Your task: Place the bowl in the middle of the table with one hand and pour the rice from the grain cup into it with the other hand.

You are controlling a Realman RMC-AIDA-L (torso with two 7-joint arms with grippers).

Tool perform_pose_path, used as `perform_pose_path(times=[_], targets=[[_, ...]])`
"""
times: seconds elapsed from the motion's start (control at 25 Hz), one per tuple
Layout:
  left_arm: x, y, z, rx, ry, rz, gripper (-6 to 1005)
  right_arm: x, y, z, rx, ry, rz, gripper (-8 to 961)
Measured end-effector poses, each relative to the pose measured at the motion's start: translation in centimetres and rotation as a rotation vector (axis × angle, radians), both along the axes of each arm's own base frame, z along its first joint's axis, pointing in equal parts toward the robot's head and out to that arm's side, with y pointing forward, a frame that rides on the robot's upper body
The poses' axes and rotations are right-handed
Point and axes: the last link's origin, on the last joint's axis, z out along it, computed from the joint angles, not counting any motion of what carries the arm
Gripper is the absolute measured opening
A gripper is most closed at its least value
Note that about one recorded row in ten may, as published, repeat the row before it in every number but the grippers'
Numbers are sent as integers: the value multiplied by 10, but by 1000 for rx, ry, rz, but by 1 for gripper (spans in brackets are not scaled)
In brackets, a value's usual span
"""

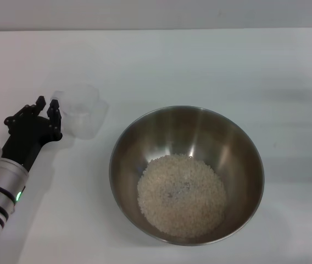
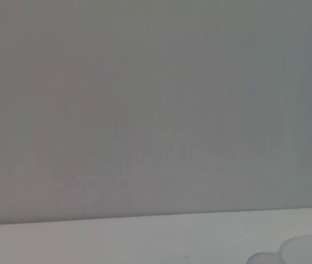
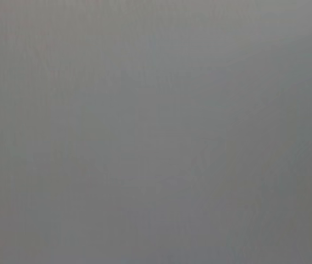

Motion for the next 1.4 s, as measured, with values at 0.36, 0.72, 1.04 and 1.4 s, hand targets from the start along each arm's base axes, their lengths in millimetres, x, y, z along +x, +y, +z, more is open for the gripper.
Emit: perform_pose_path(times=[0.36, 0.72, 1.04, 1.4], targets=[[-7, -26, 4, 32, -27, -20, 350, -1, 1, 0, -6, -4, 6, 422], [-5, -69, 39, 249, -175, -132, 749, -4, -8, -28, -110, -45, 14, 423], [9, -60, 41, 276, -196, -192, 775, -11, -14, -65, -302, -134, 56, 423], [15, -49, 40, 262, -191, -221, 809, -10, -10, -68, -318, -136, 31, 588]])
